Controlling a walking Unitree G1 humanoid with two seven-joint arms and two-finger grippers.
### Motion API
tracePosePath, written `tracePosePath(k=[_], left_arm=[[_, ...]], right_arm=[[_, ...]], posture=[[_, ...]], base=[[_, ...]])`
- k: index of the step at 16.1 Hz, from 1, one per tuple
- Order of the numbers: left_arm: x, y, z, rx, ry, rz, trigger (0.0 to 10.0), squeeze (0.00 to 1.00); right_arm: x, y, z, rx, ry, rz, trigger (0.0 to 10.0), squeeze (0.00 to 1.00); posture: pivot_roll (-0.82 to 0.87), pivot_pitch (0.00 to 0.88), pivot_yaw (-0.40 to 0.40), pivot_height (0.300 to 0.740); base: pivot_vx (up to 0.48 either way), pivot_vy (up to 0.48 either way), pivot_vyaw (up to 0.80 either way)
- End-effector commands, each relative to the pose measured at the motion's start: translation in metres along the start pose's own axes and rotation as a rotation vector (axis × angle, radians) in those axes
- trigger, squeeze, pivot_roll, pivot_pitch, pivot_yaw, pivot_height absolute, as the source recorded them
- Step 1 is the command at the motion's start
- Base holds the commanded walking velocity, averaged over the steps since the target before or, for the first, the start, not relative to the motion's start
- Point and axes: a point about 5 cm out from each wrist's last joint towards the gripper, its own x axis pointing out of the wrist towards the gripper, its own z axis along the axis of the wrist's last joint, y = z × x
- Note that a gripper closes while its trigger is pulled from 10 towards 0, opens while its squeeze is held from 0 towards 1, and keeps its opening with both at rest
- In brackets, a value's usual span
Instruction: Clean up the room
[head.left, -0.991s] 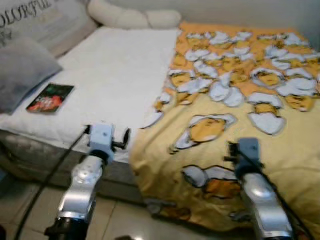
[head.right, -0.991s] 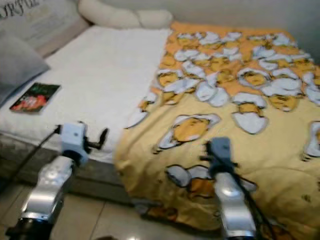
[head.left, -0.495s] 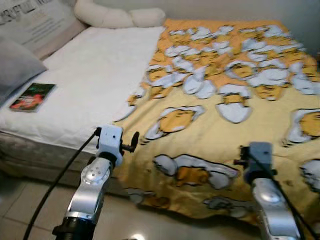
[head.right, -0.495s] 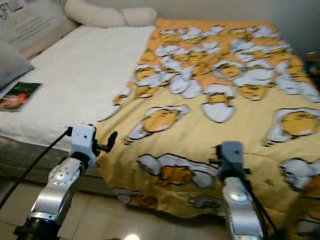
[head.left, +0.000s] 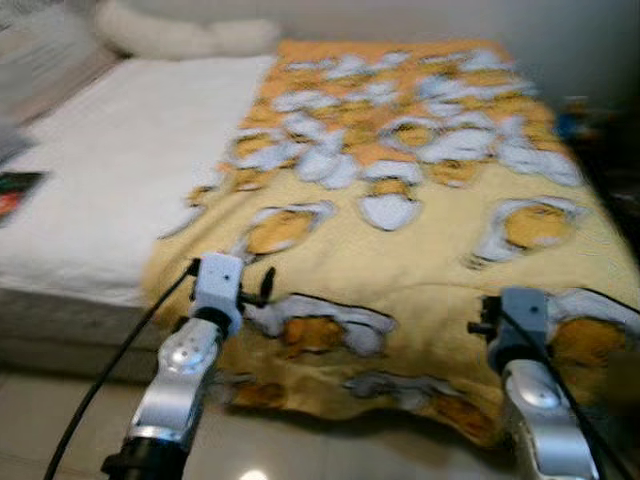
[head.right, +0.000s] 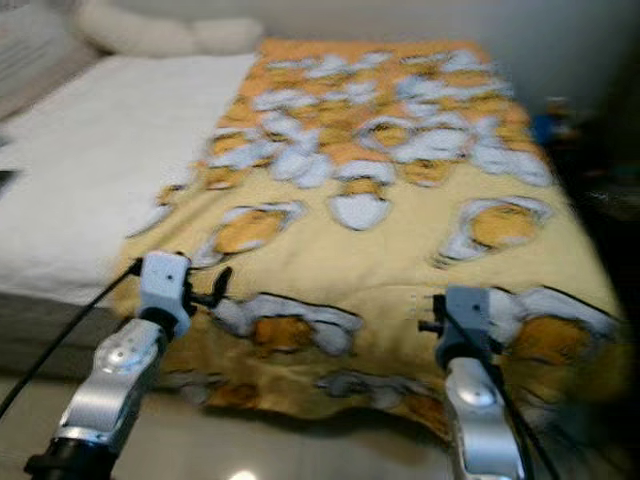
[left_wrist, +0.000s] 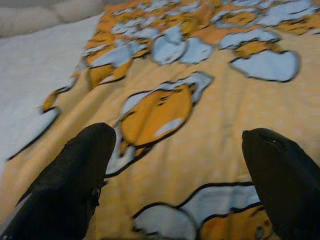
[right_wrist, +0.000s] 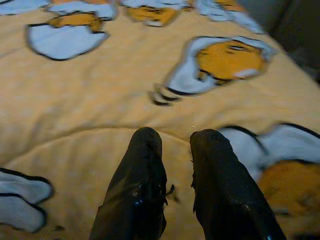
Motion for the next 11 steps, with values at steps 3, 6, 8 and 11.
tracePosePath(k=[3,6,8,11], left_arm=[[-0.0058,0.0051,-0.0068,-0.02,0.02,0.032,10.0,0.0],[-0.0083,0.0056,-0.0102,-0.03,0.039,0.049,10.0,0.0],[-0.0096,0.0051,-0.0108,-0.025,0.042,0.051,10.0,0.0],[-0.0093,0.005,-0.0108,-0.029,0.041,0.046,10.0,0.0]], right_arm=[[0.0003,0.004,-0.0002,0.0,0.019,0.008,10.0,0.0],[0.0022,0.0035,-0.0004,-0.005,0.028,0.005,10.0,0.0],[0.0032,0.0038,-0.0001,-0.008,0.033,0.005,10.0,0.0],[0.0032,0.0035,-0.0002,-0.007,0.036,0.0,10.0,0.0]], posture=[[-0.03,0.0,0.035,0.74],[-0.01,0.0,0.019,0.74],[-0.01,0.0,0.015,0.74],[-0.01,0.0,0.019,0.74]], base=[[0.0,-0.194,-0.8],[0.0,0.0,-0.8],[0.0,0.0,-0.8],[0.0,0.0,-0.27]])
